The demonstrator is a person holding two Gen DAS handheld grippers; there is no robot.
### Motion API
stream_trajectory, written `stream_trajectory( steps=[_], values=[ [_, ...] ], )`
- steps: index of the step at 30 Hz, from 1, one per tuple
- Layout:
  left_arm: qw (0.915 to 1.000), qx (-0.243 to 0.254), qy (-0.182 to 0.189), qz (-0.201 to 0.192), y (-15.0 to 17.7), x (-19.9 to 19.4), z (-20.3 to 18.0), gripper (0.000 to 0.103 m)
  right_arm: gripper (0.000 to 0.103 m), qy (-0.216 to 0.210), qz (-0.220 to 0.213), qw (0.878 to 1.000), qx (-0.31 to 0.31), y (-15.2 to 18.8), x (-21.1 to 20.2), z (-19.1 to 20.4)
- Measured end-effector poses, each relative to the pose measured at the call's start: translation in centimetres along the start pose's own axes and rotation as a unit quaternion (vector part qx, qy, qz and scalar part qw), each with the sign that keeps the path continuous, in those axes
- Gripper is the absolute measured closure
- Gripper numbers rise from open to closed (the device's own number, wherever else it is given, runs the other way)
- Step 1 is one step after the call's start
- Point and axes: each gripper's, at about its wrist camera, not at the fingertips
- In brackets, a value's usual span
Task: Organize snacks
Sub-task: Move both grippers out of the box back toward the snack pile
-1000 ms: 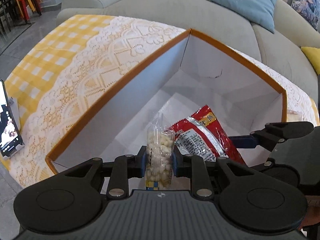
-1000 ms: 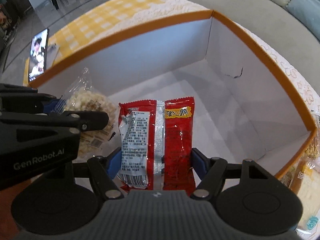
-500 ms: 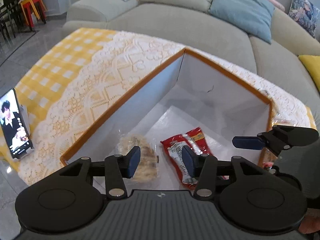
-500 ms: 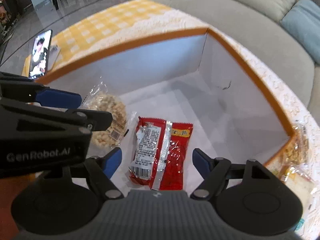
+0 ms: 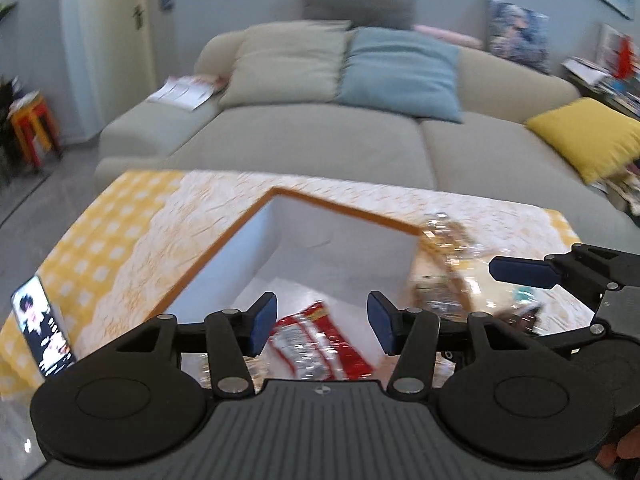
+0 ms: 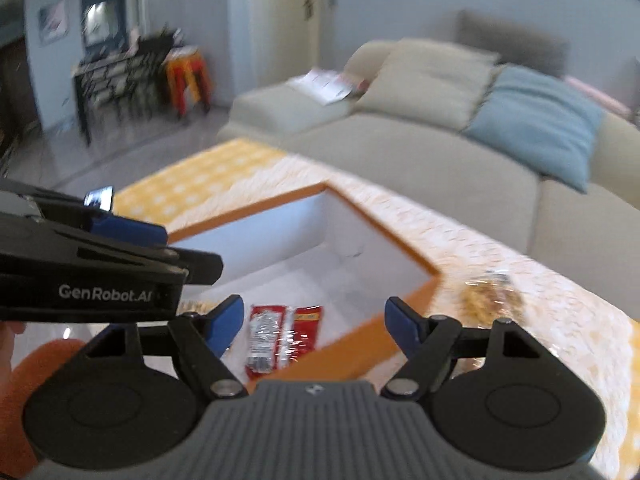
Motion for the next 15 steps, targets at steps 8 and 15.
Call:
stream_trajectory(
  steps=[8, 15],
  values=[
    [0.9956, 0.058, 0.073, -0.011, 2.3, -1.0, -5.2, 0.038, 0.027, 0.069, -0.050, 0.994, 0.067, 6.0, -6.2, -2.6],
    [0.9868, 0.115, 0.105, 0.045, 5.1, 1.1, -8.9, 0.036, 0.027, 0.114, -0.013, 0.987, 0.113, 11.6, -6.1, -5.2]
  ],
)
Point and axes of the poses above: each gripper's, at about its wrist camera, not at the fingertips, and x roughly the way its jaws point, z to its left, y to its underside, and after that the axes turned 7 degrees about -y, right-handed
